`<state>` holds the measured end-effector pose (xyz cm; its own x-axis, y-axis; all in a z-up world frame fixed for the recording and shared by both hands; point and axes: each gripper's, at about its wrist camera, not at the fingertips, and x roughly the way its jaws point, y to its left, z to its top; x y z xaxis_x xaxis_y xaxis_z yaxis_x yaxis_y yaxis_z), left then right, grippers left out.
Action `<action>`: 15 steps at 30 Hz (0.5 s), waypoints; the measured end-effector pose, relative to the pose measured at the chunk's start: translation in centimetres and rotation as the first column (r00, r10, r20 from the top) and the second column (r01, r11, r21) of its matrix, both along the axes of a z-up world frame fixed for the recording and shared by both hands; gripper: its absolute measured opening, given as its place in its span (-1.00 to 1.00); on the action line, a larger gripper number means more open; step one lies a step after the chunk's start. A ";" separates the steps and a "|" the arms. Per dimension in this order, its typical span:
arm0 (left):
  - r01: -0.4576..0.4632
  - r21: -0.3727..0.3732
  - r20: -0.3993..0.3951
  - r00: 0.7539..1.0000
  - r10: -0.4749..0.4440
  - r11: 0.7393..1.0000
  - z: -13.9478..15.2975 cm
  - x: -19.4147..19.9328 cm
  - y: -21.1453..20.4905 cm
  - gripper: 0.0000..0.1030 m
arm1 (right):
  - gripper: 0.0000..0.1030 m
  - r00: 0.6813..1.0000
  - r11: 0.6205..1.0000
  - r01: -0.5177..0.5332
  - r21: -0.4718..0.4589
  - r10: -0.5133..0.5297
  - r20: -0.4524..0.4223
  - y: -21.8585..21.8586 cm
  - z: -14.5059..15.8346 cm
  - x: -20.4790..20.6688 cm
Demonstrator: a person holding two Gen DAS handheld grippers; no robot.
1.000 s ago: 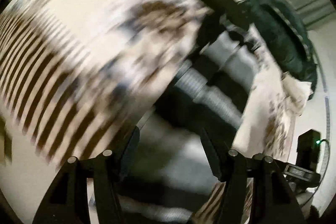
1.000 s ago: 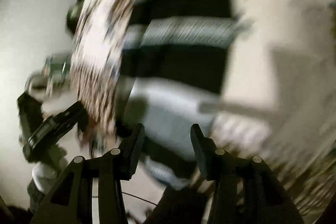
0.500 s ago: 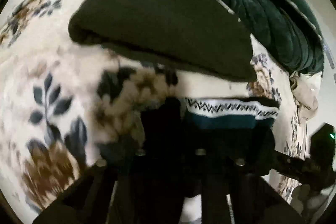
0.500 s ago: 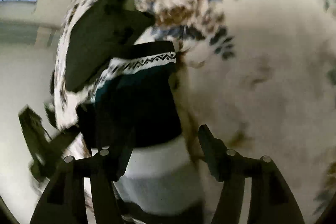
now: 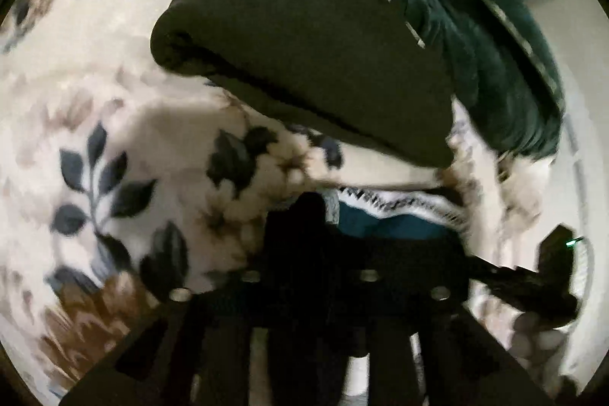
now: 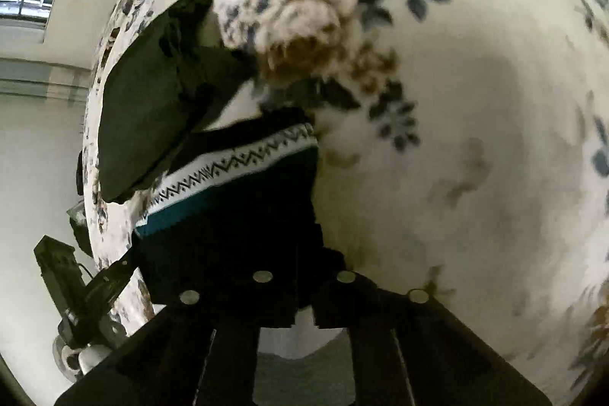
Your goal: Fold small clothes
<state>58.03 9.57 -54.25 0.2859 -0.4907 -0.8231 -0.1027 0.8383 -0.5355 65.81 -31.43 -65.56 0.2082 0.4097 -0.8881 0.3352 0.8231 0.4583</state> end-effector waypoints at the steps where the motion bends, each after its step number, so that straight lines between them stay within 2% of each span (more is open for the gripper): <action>1: -0.012 -0.007 0.005 1.000 0.012 1.000 0.1 0.0 0.1 -0.51 | -0.25 1.000 1.000 0.018 -0.001 -0.017 0.014 -0.2 0.2 0.4; 2: 0.001 -0.009 -0.004 1.000 -0.001 1.000 -0.1 0.2 -0.1 -0.50 | 0.19 0.999 0.999 0.039 0.008 -0.039 0.020 -1.4 0.3 0.2; 4: 0.018 0.011 -0.007 1.000 -0.018 1.000 -0.7 1.1 -1.0 -0.56 | 0.23 0.997 0.995 0.074 0.060 -0.074 -0.001 -1.9 -0.8 0.9; 5: 0.033 0.026 0.015 0.999 -0.033 0.999 -0.6 1.4 -1.4 -0.75 | 0.22 0.996 0.993 0.080 0.088 -0.077 -0.040 -1.8 -1.8 1.5; 6: 0.054 0.059 0.037 0.998 -0.056 0.997 -0.5 1.8 -2.0 -0.84 | -0.25 0.996 0.988 0.082 0.132 -0.078 -0.042 -1.5 -2.6 2.0; 7: 0.075 0.099 0.057 0.995 -0.080 0.992 -0.3 2.0 -2.3 -0.84 | -0.90 0.998 0.988 0.069 0.139 -0.068 -0.013 -1.2 -2.5 2.4; 8: 0.078 0.125 0.064 0.994 -0.087 0.989 -0.3 2.2 -2.1 -0.84 | -0.94 0.998 0.993 0.067 0.093 -0.068 0.004 -1.1 -2.2 2.7; 10: 0.074 0.109 0.024 0.997 -0.077 0.991 -1.7 2.7 -1.0 -0.84 | -0.95 0.996 0.997 0.075 0.013 -0.076 0.045 -1.2 -1.5 3.3; 12: 0.086 0.113 0.008 0.996 -0.088 0.990 -2.3 2.9 -0.9 -0.83 | -0.94 0.997 0.997 0.083 0.011 -0.083 0.010 -1.5 -2.5 3.6; 14: 0.098 0.120 0.011 0.995 -0.100 0.988 -1.6 2.7 -1.2 -0.76 | -0.94 0.998 0.998 0.059 -0.018 -0.059 0.007 -1.1 -2.9 3.6; 15: 0.094 0.087 0.011 0.995 -0.096 0.992 -0.7 2.4 -1.0 -0.75 | -0.91 0.999 0.998 0.050 -0.034 -0.049 0.014 -1.0 -2.6 3.6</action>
<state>60.42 8.57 -54.98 0.2541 -0.4433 -0.8596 -0.0130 0.8872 -0.4613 69.42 -32.39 -68.20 0.2391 0.3682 -0.8985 0.3703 0.8208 0.4349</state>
